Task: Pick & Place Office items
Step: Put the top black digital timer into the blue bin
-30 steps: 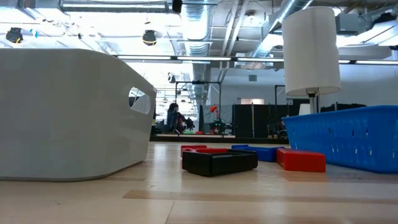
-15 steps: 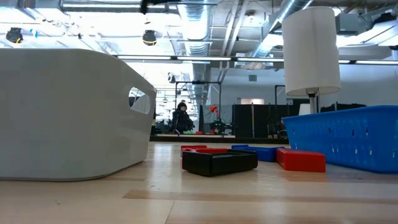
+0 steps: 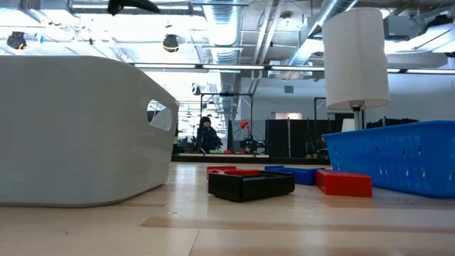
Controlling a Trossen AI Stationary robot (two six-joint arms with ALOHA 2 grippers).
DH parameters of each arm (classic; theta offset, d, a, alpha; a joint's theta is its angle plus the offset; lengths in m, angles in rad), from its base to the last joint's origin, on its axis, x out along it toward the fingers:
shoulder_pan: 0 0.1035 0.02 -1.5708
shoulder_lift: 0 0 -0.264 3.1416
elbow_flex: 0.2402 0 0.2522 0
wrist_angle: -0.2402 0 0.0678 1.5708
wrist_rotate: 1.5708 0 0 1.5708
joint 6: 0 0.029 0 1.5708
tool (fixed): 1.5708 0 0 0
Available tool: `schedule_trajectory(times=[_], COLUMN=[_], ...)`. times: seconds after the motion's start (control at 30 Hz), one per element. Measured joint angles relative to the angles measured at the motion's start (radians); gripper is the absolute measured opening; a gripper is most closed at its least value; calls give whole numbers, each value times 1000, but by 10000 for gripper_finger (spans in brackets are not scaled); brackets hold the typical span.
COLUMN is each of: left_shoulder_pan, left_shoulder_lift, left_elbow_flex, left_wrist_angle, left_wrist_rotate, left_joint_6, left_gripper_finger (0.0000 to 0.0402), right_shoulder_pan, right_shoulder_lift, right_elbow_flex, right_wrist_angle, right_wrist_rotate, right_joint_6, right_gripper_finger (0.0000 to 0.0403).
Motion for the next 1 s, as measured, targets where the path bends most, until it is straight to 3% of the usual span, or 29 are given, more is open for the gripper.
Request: schedule_trajectory(times=[0.17, 0.57, 0.77, 1.0], left_shoulder_pan=[-36, -84, -124, -162], left_shoulder_lift=[-29, -5, 15, 31], left_elbow_flex=[0, 0, 0, 0], left_wrist_angle=[-26, -30, -26, -33], left_wrist_rotate=[-7, -19, -75, -111], left_joint_6=[-47, -126, -144, -150], left_gripper_finger=[198, 198, 197, 197], right_shoulder_pan=[56, 84, 8, -95], right_shoulder_lift=[0, 1, 0, 0], right_elbow_flex=[-167, -353, -371, -464], right_wrist_angle=[213, 301, 302, 404], right_wrist_rotate=[-32, -109, -128, -194], right_joint_6=[149, 541, 525, 369], right_gripper_finger=[58, 58, 59, 59])
